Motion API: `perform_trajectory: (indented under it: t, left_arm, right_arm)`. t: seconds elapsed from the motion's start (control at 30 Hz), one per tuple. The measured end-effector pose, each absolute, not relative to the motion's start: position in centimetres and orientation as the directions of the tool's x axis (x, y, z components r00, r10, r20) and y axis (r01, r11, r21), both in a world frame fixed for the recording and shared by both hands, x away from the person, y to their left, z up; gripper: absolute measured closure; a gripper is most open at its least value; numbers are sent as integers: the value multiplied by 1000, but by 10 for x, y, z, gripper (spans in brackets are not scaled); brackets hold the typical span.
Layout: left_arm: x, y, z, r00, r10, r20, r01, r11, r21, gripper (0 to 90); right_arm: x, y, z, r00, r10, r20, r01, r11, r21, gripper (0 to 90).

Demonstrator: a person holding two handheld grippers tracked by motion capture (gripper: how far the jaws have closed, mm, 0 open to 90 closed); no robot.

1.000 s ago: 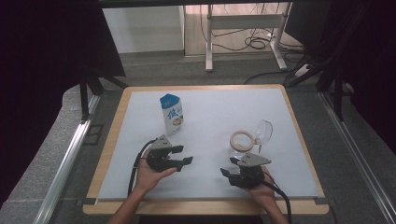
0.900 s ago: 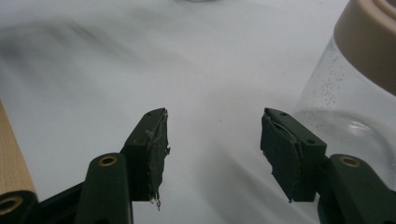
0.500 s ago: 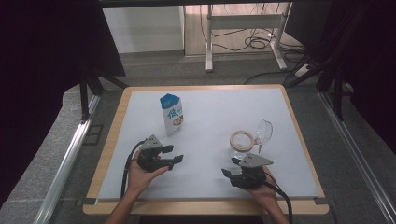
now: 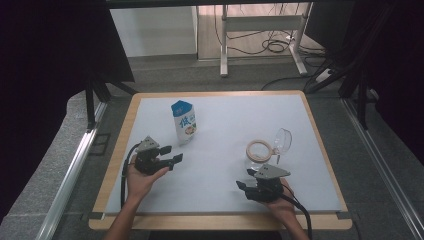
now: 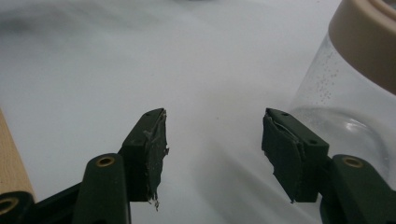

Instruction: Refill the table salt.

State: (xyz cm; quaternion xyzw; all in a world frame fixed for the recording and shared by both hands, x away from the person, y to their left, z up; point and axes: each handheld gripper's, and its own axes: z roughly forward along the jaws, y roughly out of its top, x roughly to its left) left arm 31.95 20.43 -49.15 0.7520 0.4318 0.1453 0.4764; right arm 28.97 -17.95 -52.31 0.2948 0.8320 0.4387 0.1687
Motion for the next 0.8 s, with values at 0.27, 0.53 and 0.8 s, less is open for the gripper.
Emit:
perform_trajectory:
  t: [0.27,0.53,0.8]
  left_arm:
    - [355,213,-480,534,823,-193,498,-121,859,397]
    - [391,209,-472,518,835,-184,490,-114,864,413]
    - [411,201,-463,529,829,-184,468,-104,878,458]
  right_arm:
    - [291,-177,-523,-773,634,-22,340,444,829,408]
    - [291,-176,-524,-777,629,-25,338,451,826,406]
    - [290,-177,-524,-775,632,-22,342,448,826,406]
